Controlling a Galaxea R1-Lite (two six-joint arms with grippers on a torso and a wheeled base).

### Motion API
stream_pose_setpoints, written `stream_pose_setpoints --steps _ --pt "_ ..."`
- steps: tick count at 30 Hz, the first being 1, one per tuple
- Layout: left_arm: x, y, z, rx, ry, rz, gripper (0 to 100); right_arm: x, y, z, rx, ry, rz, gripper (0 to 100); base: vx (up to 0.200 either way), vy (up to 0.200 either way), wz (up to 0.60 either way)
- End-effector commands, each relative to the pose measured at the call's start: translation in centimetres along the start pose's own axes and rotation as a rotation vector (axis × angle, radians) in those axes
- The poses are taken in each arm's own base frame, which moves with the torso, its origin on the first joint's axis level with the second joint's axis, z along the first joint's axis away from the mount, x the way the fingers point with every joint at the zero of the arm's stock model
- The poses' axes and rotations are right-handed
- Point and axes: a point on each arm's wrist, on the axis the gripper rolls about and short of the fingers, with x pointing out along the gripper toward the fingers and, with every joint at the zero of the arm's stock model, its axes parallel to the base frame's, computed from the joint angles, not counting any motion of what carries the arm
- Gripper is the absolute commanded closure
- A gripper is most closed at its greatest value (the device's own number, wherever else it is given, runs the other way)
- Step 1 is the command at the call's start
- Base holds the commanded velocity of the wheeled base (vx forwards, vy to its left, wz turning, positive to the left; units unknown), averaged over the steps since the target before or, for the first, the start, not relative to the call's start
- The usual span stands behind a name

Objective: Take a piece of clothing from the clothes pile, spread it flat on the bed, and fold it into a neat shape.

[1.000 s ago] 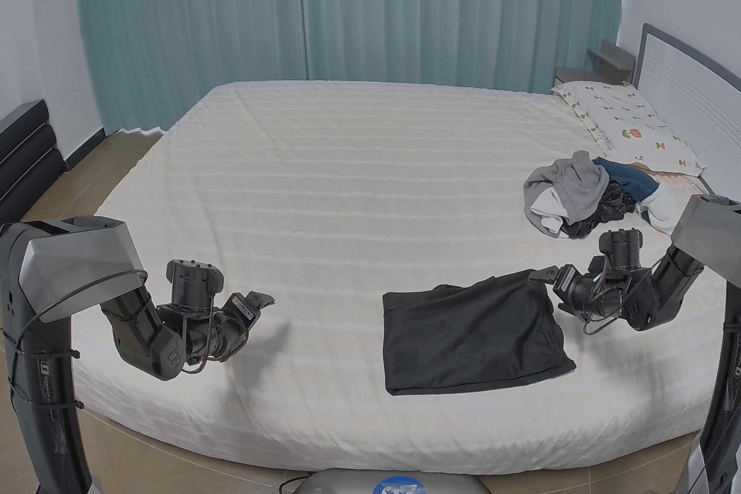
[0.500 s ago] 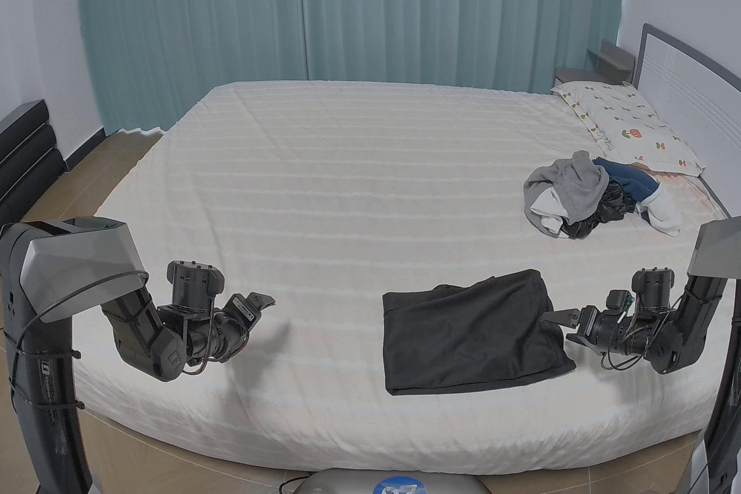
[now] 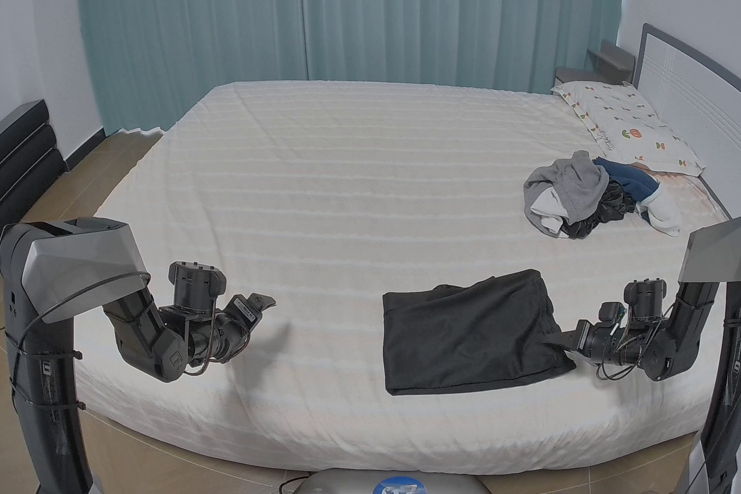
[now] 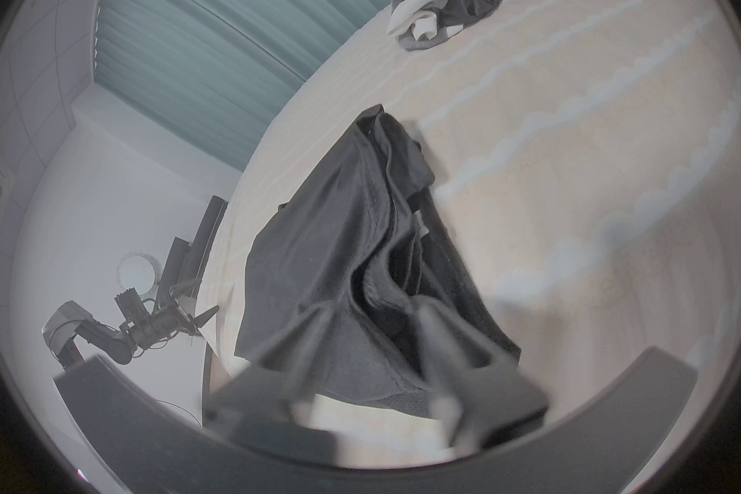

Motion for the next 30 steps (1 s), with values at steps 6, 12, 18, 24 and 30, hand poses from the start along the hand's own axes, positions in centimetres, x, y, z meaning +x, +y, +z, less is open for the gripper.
stream_pose_setpoints --steps 6,12,18,24,30 --pt "0.0 0.0 0.0 0.0 -0.002 0.0 0 -1.7 -0.4 -0.4 0.007 -0.002 -0.03 100 0.0 0.0 0.0" --pt "0.0 0.0 0.0 -0.002 -0.002 0.0 0 -3.2 -0.5 0.2 -0.025 -0.035 -0.046 100 0.0 0.0 0.0" --pt "0.1 0.1 0.0 0.0 -0.001 0.002 0 -3.9 -0.3 -0.7 -0.08 -0.008 -0.055 100 0.0 0.0 0.0" --pt "0.1 0.1 0.0 0.0 -0.001 0.002 0 -4.3 -0.2 -1.1 -0.09 0.003 -0.06 100 0.0 0.0 0.0" --pt "0.1 0.1 0.0 0.0 -0.001 0.002 0 -4.0 -0.7 -1.4 -0.1 0.025 -0.07 0 0.0 0.0 0.0"
